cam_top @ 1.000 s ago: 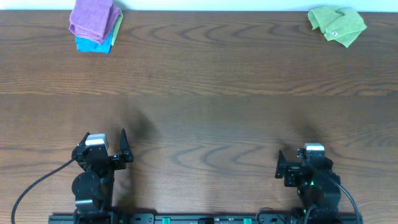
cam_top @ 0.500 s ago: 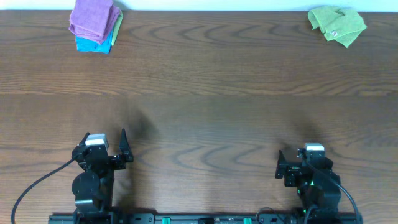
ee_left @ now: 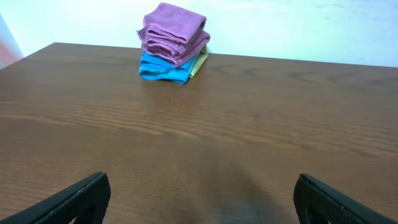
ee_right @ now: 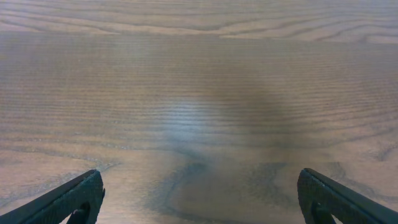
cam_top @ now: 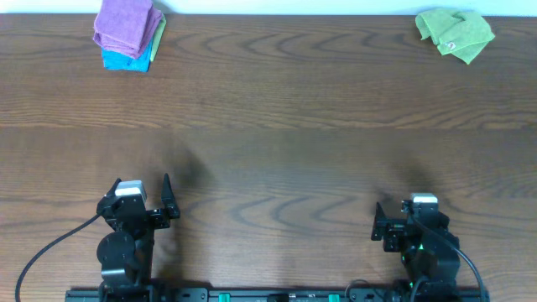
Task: Fold the cloth
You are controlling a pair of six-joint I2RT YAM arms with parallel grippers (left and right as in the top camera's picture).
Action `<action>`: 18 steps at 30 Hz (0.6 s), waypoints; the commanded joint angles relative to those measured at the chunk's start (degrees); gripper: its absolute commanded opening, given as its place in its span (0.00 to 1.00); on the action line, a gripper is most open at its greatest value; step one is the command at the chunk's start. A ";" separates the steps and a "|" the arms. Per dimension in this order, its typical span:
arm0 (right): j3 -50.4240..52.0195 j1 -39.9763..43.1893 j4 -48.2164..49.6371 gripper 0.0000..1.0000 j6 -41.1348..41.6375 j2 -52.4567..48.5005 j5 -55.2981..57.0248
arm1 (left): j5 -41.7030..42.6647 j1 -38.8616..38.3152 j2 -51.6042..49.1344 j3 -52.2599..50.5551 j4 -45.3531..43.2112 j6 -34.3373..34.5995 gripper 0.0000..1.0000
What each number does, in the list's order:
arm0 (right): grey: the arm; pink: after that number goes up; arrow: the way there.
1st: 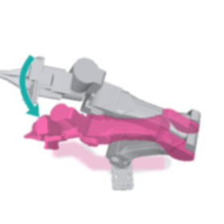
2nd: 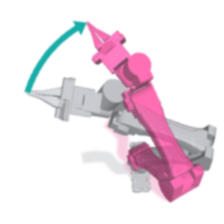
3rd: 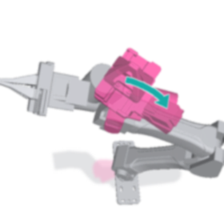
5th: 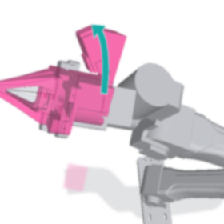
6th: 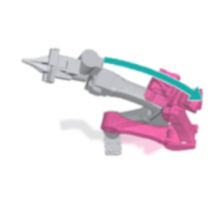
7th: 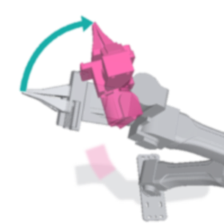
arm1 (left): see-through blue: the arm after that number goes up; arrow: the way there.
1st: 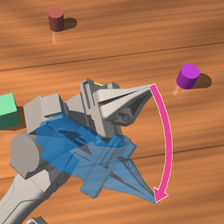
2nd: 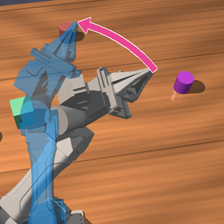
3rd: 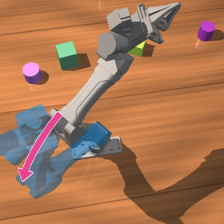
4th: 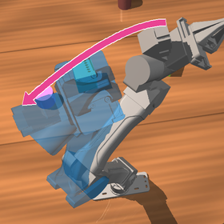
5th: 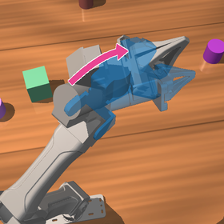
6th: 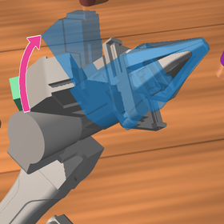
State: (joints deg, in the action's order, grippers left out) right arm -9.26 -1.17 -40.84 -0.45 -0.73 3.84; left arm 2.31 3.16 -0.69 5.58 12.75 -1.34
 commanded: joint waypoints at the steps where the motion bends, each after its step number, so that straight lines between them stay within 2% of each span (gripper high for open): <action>1: 0.09 0.44 0.11 0.99 1.03 0.42 -0.35 | -1.25 -0.28 0.37 -1.64 0.42 -0.39 0.95; 18: 0.07 0.46 1.03 0.99 -0.11 0.42 0.98 | -1.25 -0.28 0.37 -1.64 0.42 -0.39 0.95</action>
State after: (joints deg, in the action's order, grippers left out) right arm -9.26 -1.17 -40.69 -0.47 -0.73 3.90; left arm 2.31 3.16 -0.69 5.58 12.75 -1.37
